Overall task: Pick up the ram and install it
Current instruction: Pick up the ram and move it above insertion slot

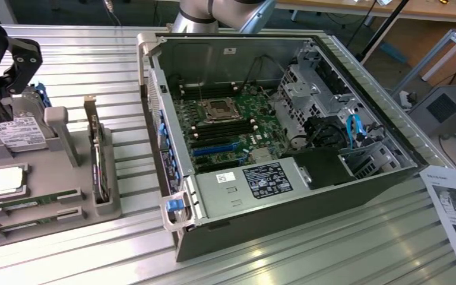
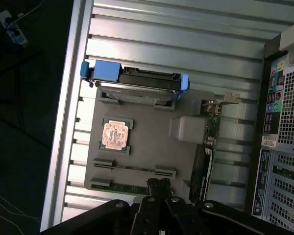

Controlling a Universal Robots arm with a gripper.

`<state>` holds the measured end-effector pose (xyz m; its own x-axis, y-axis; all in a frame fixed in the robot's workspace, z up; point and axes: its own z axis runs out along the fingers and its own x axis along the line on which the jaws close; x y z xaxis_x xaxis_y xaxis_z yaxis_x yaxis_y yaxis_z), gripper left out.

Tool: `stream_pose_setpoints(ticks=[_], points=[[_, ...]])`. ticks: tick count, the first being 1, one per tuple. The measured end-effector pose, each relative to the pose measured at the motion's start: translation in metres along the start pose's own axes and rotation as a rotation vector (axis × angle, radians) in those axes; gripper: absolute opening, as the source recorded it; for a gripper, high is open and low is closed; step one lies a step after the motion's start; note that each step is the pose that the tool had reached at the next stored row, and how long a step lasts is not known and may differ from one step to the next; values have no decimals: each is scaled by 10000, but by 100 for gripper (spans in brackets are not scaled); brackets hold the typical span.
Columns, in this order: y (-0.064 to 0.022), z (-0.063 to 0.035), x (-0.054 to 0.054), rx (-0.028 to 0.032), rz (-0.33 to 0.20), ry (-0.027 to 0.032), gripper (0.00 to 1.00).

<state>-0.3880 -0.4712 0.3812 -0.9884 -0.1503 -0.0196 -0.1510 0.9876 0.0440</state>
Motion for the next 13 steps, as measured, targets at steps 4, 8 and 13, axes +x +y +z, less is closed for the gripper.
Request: stream_pose_setpoints(ticks=[4, 8, 13], points=[[-3, 0, 0, -7, -360, 16, 11], [-8, -1, 1, -16, -826, 37, 11], [-11, -1, 2, -25, -1305, 57, 11]])
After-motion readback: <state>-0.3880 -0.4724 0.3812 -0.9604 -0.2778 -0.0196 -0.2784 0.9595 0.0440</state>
